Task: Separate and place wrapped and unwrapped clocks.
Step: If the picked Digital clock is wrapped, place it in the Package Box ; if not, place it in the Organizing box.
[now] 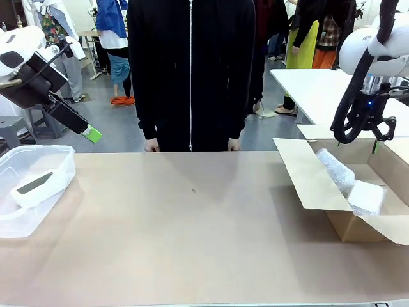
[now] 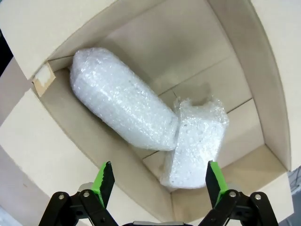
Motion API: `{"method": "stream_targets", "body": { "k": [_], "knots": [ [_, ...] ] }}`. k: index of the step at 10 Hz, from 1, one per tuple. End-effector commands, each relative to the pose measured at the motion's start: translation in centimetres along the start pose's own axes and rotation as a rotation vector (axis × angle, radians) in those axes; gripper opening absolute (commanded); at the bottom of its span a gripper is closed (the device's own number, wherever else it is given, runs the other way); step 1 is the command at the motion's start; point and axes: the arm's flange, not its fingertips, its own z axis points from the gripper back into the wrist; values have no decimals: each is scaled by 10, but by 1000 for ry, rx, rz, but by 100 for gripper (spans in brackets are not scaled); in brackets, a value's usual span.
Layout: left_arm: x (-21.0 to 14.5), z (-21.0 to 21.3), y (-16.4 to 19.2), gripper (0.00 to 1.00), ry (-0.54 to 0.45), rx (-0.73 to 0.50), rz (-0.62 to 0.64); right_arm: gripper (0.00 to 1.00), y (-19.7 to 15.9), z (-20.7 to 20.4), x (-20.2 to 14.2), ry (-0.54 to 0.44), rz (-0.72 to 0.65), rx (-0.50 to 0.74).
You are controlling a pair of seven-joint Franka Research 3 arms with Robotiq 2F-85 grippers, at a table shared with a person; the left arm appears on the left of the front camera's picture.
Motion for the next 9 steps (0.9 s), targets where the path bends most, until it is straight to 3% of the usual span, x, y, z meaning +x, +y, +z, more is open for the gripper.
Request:
{"method": "stream_targets", "body": {
  "k": [1,6,9],
  "knots": [
    [-1,0,0,100,-6,-17,-1,100,0,6,8,13,20,-28],
    [-1,0,0,100,-6,-17,-1,100,-14,30,4,-20,96,-29],
    [-1,0,0,100,-6,-17,-1,100,-40,80,-45,-115,201,-83]
  ]
}}
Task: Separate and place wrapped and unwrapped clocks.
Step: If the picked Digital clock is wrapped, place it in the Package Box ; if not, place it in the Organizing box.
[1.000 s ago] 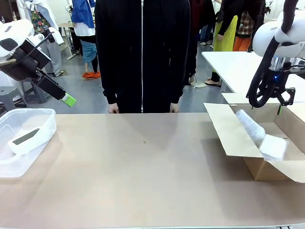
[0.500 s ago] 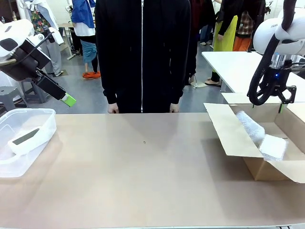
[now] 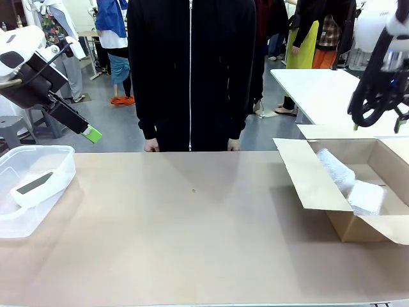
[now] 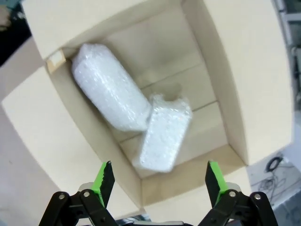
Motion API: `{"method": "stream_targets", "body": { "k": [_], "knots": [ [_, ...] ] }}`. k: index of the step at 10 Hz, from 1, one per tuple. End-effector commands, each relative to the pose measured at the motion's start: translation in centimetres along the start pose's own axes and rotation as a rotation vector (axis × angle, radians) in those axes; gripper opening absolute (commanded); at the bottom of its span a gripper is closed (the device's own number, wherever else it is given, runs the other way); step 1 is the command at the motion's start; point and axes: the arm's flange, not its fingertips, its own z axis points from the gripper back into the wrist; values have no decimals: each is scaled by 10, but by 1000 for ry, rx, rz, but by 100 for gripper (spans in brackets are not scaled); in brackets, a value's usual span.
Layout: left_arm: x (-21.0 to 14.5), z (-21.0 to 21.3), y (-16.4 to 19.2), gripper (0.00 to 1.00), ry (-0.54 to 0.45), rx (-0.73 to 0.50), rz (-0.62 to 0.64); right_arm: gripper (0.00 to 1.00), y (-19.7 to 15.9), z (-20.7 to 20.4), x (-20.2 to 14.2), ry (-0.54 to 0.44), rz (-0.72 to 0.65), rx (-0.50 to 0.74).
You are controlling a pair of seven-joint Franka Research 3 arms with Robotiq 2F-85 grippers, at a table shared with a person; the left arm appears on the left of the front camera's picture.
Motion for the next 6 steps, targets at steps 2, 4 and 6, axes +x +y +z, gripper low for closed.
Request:
{"method": "stream_targets", "body": {
  "k": [2,4,6],
  "knots": [
    [-1,0,0,100,-7,-17,-1,100,-13,32,-47,-69,167,-28],
    [-1,0,0,100,-7,-17,-1,100,-17,45,-69,-86,244,-4],
    [-1,0,0,100,-7,-17,-1,100,-26,52,-86,-125,314,16]
  ]
}}
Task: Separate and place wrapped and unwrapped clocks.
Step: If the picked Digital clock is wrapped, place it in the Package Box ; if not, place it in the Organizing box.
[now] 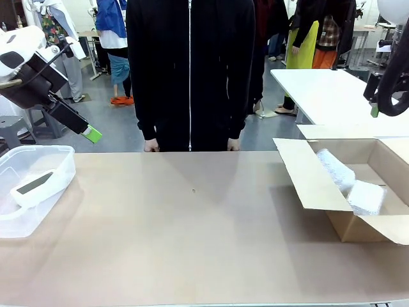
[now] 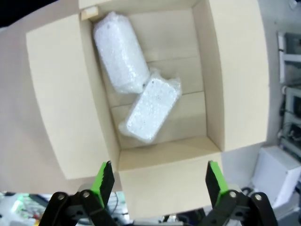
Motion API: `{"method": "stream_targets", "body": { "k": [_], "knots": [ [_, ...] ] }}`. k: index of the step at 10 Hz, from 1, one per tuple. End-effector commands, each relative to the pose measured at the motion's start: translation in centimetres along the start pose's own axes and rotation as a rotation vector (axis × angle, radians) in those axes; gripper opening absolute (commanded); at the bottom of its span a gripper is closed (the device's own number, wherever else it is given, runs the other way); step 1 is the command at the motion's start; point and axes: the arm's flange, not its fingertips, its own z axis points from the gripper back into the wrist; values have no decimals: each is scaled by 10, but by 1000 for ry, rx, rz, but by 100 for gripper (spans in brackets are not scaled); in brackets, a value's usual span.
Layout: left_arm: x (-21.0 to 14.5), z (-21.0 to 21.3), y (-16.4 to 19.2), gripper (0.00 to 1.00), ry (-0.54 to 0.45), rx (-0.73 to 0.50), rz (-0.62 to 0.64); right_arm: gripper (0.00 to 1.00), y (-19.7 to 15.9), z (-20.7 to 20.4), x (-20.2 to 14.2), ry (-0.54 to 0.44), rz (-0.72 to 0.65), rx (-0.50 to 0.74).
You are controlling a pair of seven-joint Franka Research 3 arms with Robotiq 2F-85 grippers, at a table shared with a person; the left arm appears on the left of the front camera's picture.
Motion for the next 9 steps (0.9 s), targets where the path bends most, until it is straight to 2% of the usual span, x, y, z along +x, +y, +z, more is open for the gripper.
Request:
{"method": "stream_targets", "body": {
  "k": [1,2,3,4,9],
  "knots": [
    [-1,0,0,100,-7,-17,-1,100,-7,-5,-17,-48,100,35],
    [-1,0,0,100,-7,-17,-1,100,-8,-4,-12,-59,116,79],
    [-1,0,0,100,-7,-17,-1,100,-9,-3,7,-15,82,132],
    [-1,0,0,100,-7,-17,-1,100,-4,5,-11,-31,74,20],
    [-1,0,0,100,-7,-17,-1,100,-4,5,-11,-31,74,20]
  ]
}}
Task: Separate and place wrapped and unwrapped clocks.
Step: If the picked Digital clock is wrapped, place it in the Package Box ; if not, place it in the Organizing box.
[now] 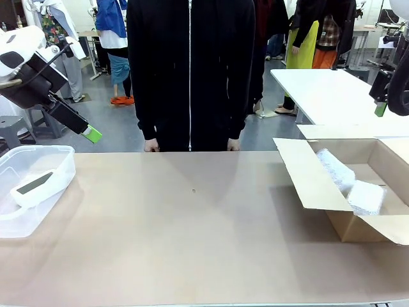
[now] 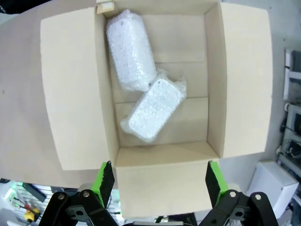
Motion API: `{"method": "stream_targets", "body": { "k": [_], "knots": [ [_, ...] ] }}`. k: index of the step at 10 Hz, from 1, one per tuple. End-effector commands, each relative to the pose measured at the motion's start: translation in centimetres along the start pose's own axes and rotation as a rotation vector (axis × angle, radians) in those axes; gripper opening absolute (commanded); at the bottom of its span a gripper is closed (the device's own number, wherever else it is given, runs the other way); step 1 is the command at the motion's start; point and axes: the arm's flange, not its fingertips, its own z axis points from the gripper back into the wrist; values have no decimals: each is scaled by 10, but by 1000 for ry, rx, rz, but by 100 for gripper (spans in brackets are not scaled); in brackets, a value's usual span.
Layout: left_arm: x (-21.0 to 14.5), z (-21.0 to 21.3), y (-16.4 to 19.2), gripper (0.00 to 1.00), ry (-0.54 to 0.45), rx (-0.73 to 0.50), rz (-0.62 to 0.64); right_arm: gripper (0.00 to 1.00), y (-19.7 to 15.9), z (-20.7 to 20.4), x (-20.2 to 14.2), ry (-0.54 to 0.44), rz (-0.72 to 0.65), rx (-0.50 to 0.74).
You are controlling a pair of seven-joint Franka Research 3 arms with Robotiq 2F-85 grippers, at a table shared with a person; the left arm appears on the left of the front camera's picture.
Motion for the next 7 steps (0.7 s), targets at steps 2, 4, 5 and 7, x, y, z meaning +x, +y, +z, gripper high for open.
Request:
{"method": "stream_targets", "body": {
  "k": [2,4,5,7],
  "knots": [
    [-1,0,0,100,-7,-17,-1,100,3,0,-2,3,-11,-20],
    [-1,0,0,100,-7,-17,-1,100,3,0,-2,3,-11,-20],
    [-1,0,0,100,-7,-17,-1,100,3,0,-2,3,-11,-20],
    [-1,0,0,100,-7,-17,-1,100,3,0,-2,3,-11,-20]
  ]
}}
